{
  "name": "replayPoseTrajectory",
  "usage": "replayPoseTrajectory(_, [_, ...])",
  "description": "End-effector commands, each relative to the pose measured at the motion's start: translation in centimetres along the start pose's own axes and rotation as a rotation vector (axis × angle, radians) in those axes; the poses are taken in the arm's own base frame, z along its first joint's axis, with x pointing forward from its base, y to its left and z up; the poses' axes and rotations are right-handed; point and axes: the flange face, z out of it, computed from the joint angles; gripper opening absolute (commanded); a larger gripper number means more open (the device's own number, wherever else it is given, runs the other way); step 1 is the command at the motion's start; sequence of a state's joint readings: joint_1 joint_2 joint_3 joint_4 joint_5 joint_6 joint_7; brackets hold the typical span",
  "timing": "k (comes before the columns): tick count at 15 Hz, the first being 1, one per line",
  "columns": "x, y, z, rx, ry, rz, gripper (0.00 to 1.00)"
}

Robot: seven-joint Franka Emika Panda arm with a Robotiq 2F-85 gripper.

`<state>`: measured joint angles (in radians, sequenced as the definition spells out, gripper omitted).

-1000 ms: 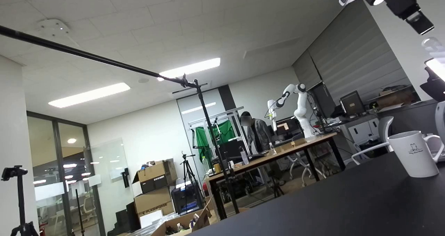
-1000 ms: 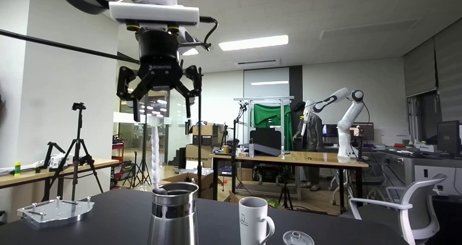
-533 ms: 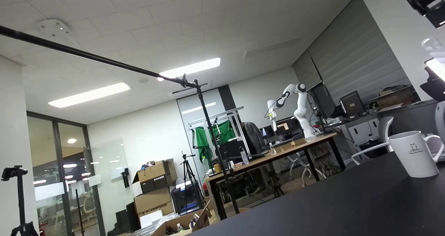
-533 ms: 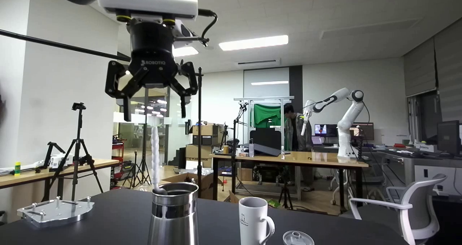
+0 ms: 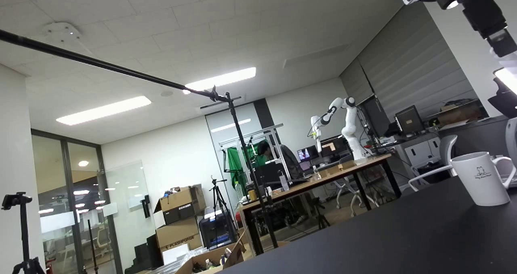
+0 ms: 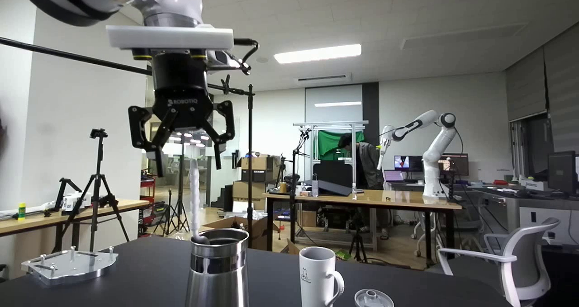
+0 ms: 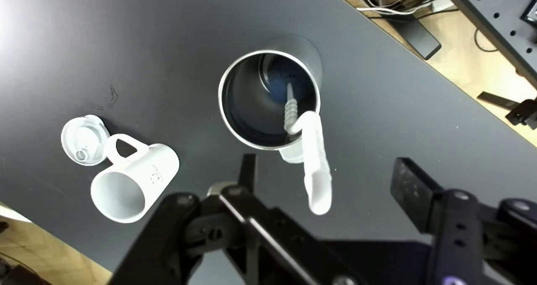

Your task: Move the brush inside the silver flask up and down

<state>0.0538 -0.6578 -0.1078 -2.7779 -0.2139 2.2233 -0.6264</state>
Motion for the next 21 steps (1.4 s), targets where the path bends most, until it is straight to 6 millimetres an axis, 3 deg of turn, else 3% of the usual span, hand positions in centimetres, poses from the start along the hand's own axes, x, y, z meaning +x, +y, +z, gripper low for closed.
replayPoseTrajectory(1, [1.9, -0.8, 1.4, 0.002, 0.004, 0.035, 0.51])
replayPoseTrajectory(8, [2.4, 0.0, 2.9, -0.003, -0.099, 0.108, 0.05])
replayPoseTrajectory(10, [1.9, 0.6, 2.9, -0.016, -0.112, 0.125, 0.00])
replayPoseTrajectory(11, [1.6, 0.8, 2.8, -0.027, -0.120, 0.135, 0.32])
replayPoseTrajectory(13, [1.4, 1.1, 2.8, -0.033, -0.120, 0.140, 0.29])
replayPoseTrajectory(18, [1.4, 1.5, 2.8, 0.011, -0.110, 0.121, 0.61])
replayPoseTrajectory(21, [1.7, 1.7, 2.7, 0.052, -0.071, 0.026, 0.81])
